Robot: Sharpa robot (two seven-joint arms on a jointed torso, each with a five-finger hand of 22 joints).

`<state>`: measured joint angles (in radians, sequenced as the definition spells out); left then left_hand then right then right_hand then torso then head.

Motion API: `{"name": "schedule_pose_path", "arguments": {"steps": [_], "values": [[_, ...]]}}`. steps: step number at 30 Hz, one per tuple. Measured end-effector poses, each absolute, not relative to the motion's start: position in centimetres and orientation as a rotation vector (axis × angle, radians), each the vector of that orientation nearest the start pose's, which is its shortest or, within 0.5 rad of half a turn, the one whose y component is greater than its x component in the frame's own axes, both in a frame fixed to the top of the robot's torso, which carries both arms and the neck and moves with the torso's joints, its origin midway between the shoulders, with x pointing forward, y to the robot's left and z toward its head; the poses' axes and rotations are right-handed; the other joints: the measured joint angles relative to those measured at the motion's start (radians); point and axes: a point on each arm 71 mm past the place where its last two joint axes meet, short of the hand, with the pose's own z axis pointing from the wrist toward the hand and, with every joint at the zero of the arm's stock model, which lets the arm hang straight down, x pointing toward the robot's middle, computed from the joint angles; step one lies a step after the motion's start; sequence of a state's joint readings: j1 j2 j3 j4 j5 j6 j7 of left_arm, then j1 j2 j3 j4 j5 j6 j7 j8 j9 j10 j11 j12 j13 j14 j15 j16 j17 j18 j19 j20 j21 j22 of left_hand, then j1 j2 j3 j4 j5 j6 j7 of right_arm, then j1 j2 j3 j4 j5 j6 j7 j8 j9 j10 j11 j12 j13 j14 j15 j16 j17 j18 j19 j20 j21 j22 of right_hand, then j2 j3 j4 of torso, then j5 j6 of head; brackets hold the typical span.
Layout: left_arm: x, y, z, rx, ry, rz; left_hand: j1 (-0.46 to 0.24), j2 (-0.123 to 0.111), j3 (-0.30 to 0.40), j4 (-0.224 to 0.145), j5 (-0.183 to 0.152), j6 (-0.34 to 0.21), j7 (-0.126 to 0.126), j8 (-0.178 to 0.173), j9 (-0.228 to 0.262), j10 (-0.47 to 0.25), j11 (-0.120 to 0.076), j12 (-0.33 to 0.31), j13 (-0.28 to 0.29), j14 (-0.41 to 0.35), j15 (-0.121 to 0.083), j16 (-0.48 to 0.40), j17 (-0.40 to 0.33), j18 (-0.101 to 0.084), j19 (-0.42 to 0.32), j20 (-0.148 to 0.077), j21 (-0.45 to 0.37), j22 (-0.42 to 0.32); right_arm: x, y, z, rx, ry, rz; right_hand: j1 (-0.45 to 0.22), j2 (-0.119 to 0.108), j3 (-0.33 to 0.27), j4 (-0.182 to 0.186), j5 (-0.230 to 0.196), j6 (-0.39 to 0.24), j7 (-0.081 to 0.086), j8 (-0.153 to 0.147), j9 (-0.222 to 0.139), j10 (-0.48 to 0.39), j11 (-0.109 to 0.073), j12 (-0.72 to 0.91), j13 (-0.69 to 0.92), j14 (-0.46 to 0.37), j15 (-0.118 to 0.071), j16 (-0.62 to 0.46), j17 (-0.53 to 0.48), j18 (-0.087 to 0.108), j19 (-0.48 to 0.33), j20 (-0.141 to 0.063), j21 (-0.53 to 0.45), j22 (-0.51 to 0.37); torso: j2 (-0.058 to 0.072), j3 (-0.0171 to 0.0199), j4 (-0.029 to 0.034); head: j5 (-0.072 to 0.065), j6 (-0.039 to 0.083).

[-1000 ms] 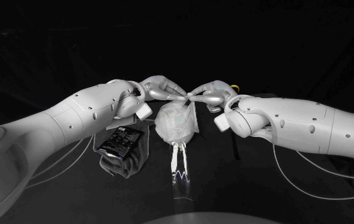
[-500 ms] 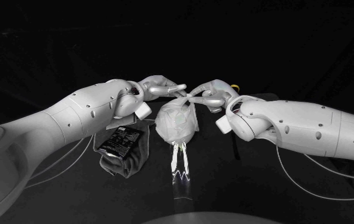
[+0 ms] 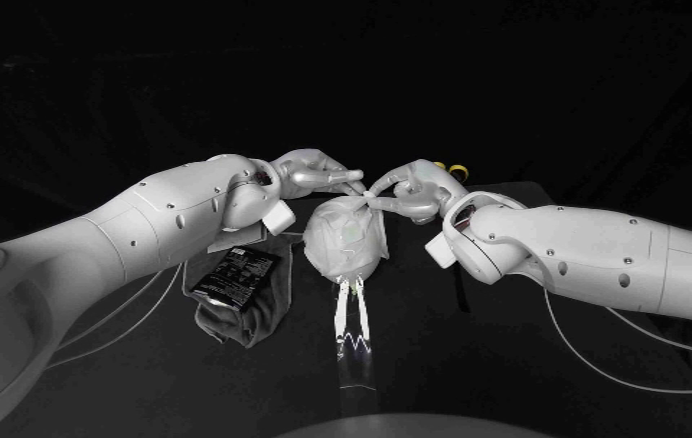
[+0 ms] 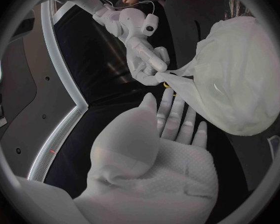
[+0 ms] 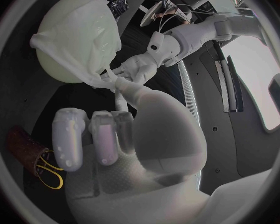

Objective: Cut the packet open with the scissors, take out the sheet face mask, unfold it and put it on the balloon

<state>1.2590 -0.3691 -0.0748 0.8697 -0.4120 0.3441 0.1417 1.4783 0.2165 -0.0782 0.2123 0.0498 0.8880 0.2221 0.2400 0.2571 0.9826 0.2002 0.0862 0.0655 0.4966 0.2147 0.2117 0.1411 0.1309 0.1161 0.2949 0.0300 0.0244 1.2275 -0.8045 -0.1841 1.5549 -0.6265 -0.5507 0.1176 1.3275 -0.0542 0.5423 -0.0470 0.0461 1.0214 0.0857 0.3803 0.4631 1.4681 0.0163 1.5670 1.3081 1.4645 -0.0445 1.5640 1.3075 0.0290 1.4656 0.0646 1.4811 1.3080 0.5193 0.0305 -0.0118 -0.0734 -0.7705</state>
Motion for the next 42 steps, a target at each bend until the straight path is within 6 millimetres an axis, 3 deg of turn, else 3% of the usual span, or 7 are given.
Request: {"name": "schedule_pose_path", "arguments": {"steps": [15,26,32,37,42], "values": [[56.8,13.0,-20.5,-0.535,2.037,-1.473,0.097,-0.049,0.029,-0.029,0.000,0.004,-0.004,0.000,-0.011,0.000,0.000,-0.005,0.000,0.018,-0.004,0.013,0.012,0.000,0.000,0.000,0.000,0.000,44.9,-18.5,-22.5,0.291,1.676,1.019,-0.004,-0.004,0.004,-0.004,0.000,0.007,0.000,0.004,0.001,0.000,0.000,0.000,-0.001,0.000,0.000,0.003,0.001,0.000,0.000,0.000,0.015,0.000,0.000,-0.0005,0.0006,-0.001,-0.007],[56.5,13.5,-20.2,-0.492,1.988,-1.436,0.153,-0.066,0.060,-0.060,0.000,0.020,-0.006,0.000,-0.016,0.000,0.000,-0.007,0.000,0.043,-0.005,0.028,0.021,0.000,0.003,-0.002,0.000,0.002,43.8,-17.9,-22.6,0.220,1.676,1.034,-0.004,-0.004,0.007,-0.007,0.000,0.007,0.000,0.005,0.002,0.000,0.000,0.000,-0.001,0.000,0.000,0.002,0.000,0.000,-0.002,0.002,0.015,-0.001,0.000,-0.0004,0.0005,-0.001,-0.005],[56.2,13.5,-19.9,-0.434,1.944,-1.407,0.208,-0.086,0.101,-0.100,0.000,0.031,-0.010,0.006,-0.018,0.003,-0.002,-0.009,-0.001,0.080,-0.012,0.050,0.034,0.016,0.029,0.001,0.007,0.007,43.5,-17.8,-22.9,0.195,1.680,1.030,-0.004,-0.004,0.007,-0.007,0.000,0.007,0.000,0.004,0.003,0.000,0.000,0.000,0.000,0.000,0.000,0.000,0.000,0.000,-0.002,0.002,0.015,0.000,0.000,-0.0004,0.0004,-0.003,-0.004],[55.6,13.5,-19.4,-0.339,1.888,-1.376,0.233,-0.119,0.151,-0.128,0.000,0.053,-0.010,0.018,-0.020,-0.002,-0.005,-0.014,-0.001,0.079,-0.004,0.059,0.037,0.016,0.042,0.002,0.011,0.009,43.3,-17.8,-23.1,0.161,1.679,1.012,-0.004,-0.004,0.007,-0.007,0.000,0.007,0.000,0.004,0.003,0.000,0.000,0.000,0.000,0.000,0.000,0.003,0.000,0.000,-0.002,0.002,0.015,0.000,0.001,-0.0004,0.0000,-0.007,-0.003],[54.5,13.1,-18.8,-0.189,1.829,-1.362,0.217,-0.162,0.196,-0.149,0.000,0.075,-0.011,0.027,-0.024,-0.048,0.006,-0.020,-0.001,0.021,0.007,0.059,0.037,0.016,0.007,0.000,0.003,0.001,43.5,-17.9,-23.2,0.134,1.666,0.982,-0.004,-0.004,0.007,-0.007,0.000,0.007,0.000,0.002,0.003,0.000,0.000,-0.001,0.000,-0.002,0.002,0.003,0.000,0.000,-0.002,0.002,0.015,0.000,0.001,-0.0003,0.0000,-0.011,-0.003]]}}
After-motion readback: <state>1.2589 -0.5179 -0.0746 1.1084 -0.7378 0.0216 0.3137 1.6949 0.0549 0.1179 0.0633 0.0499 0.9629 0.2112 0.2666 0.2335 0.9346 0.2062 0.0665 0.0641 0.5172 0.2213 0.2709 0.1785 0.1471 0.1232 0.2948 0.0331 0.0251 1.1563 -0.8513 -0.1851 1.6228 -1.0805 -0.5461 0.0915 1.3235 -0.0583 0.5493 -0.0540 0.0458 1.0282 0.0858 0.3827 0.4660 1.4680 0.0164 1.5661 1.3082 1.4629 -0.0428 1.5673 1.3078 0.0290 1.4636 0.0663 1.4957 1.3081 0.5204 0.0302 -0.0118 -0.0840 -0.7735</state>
